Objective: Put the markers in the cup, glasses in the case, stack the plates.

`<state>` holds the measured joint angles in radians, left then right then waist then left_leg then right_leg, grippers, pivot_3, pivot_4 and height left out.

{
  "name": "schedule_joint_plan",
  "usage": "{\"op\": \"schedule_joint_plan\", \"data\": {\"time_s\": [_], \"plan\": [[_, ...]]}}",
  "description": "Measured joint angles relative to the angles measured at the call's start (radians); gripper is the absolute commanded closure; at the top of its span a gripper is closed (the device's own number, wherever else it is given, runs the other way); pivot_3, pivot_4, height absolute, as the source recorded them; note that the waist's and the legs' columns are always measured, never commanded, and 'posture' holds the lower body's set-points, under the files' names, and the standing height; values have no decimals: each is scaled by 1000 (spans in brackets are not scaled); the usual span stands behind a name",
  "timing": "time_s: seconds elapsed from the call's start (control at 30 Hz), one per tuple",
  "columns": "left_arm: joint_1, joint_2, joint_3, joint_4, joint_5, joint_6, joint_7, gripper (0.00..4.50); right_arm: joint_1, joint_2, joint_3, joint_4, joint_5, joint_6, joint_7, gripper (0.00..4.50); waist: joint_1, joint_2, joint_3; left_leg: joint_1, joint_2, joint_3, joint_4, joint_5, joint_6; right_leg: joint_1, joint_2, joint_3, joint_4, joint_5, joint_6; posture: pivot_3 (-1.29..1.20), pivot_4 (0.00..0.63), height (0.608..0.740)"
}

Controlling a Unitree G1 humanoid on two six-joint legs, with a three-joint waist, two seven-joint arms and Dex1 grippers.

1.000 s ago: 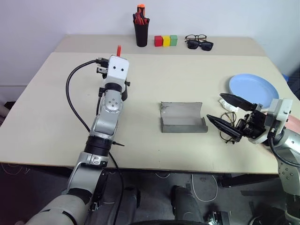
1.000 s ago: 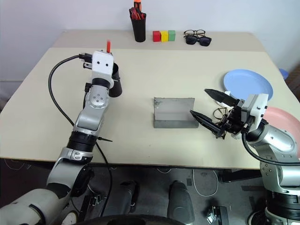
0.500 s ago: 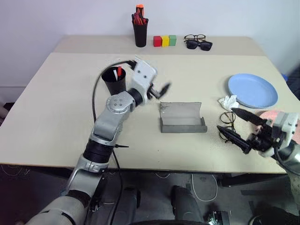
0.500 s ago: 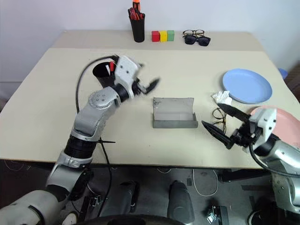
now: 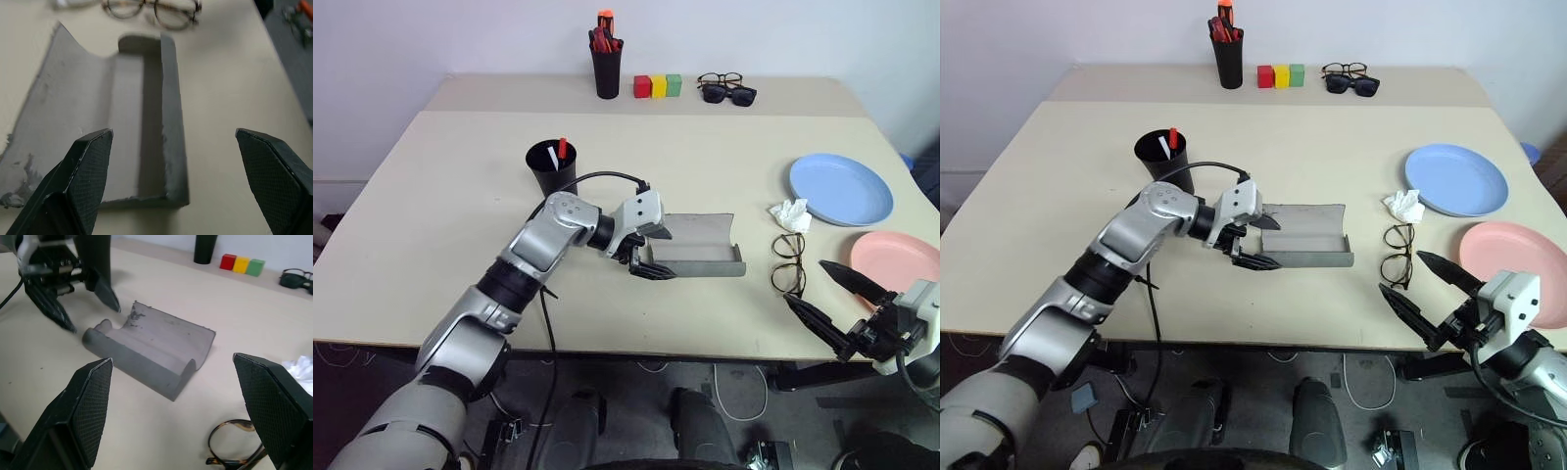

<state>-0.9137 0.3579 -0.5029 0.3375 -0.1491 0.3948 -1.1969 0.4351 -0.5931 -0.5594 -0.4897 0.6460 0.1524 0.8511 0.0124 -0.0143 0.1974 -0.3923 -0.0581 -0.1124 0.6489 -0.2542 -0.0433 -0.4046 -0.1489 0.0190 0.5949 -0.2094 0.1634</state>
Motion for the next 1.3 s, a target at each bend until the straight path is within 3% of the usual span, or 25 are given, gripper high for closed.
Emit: {"op": "schedule_joint_plan", "data": {"time_s": [0.2,0.3,0.43,0.8,1.2,1.3], "plan": [[-41,-73,-52,163,93,-105,-49,385,27,27,-3,-17,-9,-26,-21,486,0,0,0,-1,0,0,0,0,1,0,0,0,0,0,1,0,150,739],[-52,-106,-66,211,126,-127,-65,1201,46,37,-4,-17,-16,-43,-21,486,0,0,0,-1,0,0,0,0,1,0,0,0,0,-1,3,0,150,739],[-76,-132,-69,249,161,-133,-69,3097,92,76,-4,-17,-30,-90,-14,486,-2,0,0,-1,0,0,0,0,1,0,0,0,0,-2,3,0,150,739],[-83,-147,-58,280,195,-146,-63,3097,91,94,-4,31,-44,-160,22,486,-2,0,0,0,0,0,0,0,1,0,0,0,0,-2,3,0,150,739],[-159,-145,8,449,231,-212,-9,3097,41,75,1,80,-56,-179,41,486,-1,0,0,0,0,0,0,0,1,0,0,0,0,0,7,0,150,739],[-160,-148,10,456,237,-226,-11,3921,33,72,5,79,-57,-177,33,486,-1,-1,0,0,0,0,0,0,1,0,0,0,0,0,7,0,150,739]]}}
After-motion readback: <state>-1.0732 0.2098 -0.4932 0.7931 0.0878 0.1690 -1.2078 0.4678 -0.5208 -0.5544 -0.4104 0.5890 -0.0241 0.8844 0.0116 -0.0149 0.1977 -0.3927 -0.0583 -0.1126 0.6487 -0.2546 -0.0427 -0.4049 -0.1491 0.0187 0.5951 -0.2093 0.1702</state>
